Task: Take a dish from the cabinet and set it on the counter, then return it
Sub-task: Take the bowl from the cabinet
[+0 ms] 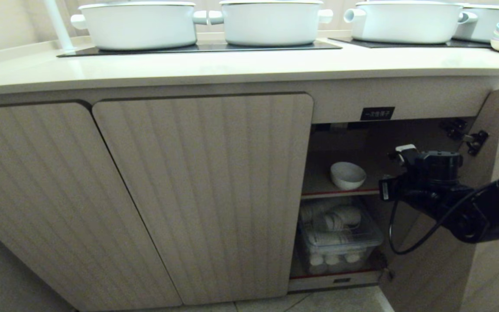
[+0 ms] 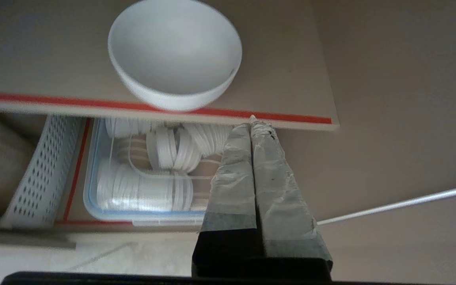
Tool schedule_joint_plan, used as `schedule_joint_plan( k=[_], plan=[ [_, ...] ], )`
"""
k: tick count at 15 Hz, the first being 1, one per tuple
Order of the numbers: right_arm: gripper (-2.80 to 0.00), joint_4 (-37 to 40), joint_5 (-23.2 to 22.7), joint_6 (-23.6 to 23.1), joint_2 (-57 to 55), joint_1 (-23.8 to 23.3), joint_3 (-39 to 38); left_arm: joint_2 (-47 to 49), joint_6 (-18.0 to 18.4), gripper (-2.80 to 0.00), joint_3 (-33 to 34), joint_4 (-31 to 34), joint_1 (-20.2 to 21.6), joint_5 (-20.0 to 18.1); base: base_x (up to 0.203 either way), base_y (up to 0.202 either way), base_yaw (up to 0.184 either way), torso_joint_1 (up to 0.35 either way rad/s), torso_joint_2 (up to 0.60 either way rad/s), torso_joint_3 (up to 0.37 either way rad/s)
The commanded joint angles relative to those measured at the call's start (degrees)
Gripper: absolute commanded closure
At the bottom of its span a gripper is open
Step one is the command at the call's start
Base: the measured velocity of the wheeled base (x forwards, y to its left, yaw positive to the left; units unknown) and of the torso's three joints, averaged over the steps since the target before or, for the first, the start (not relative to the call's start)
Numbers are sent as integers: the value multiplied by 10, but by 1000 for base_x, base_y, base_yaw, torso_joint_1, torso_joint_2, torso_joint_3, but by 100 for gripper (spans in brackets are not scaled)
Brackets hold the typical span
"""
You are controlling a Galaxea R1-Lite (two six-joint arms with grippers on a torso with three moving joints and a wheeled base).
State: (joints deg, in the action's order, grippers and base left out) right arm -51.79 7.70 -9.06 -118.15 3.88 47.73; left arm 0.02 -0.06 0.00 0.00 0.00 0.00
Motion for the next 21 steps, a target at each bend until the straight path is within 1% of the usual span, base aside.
schedule_joint_plan(
  k=[1, 5, 9, 14, 21],
  plan=[
    [0, -3, 0, 1, -13, -1, 13, 0, 0, 0, 0, 0, 0, 1, 0, 0, 0, 0, 0, 0],
    [0, -3, 0, 2, -26, -6, 43, 0, 0, 0, 0, 0, 0, 0, 0, 0, 0, 0, 0, 0],
    [0, -4, 0, 2, -39, -9, 55, 0, 0, 0, 0, 0, 0, 0, 0, 0, 0, 0, 0, 0],
    [0, -30, 0, 14, -58, -9, 65, 0, 0, 0, 0, 0, 0, 0, 0, 0, 0, 0, 0, 0],
    [0, -31, 1, 14, -97, -12, 136, 0, 0, 0, 0, 0, 0, 0, 0, 0, 0, 0, 0, 0]
  ],
)
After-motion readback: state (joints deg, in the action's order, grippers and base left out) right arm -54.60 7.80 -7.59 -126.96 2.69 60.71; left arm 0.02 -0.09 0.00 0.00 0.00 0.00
